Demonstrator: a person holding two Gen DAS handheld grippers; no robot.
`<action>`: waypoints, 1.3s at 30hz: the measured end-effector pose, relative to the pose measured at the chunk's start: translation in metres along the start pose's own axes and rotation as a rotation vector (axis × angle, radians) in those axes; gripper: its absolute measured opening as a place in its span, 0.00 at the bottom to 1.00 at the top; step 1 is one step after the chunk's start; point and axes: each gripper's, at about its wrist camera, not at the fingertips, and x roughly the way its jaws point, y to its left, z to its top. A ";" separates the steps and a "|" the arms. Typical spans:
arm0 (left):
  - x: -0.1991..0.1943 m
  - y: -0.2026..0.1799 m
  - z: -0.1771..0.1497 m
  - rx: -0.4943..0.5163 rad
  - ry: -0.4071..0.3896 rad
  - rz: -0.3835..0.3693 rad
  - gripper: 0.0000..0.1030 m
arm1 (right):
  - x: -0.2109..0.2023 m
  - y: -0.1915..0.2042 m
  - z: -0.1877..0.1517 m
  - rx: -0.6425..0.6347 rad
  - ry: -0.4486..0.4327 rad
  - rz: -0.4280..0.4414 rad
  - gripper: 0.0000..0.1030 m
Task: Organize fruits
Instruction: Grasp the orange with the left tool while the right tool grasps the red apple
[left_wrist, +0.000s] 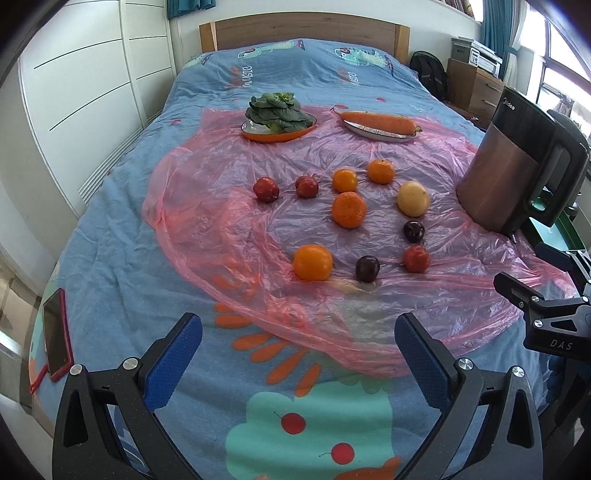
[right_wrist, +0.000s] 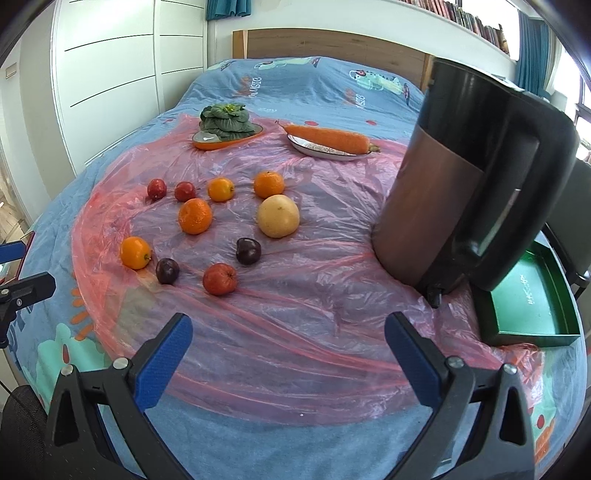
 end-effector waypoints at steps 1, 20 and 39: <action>0.003 0.002 0.001 0.002 0.003 0.008 0.99 | 0.004 0.004 0.001 -0.005 0.002 0.009 1.00; 0.084 0.007 0.035 0.012 0.096 -0.025 0.79 | 0.082 0.043 0.025 0.013 0.094 0.177 0.92; 0.129 -0.002 0.036 0.064 0.163 -0.076 0.54 | 0.119 0.039 0.019 0.047 0.153 0.208 0.11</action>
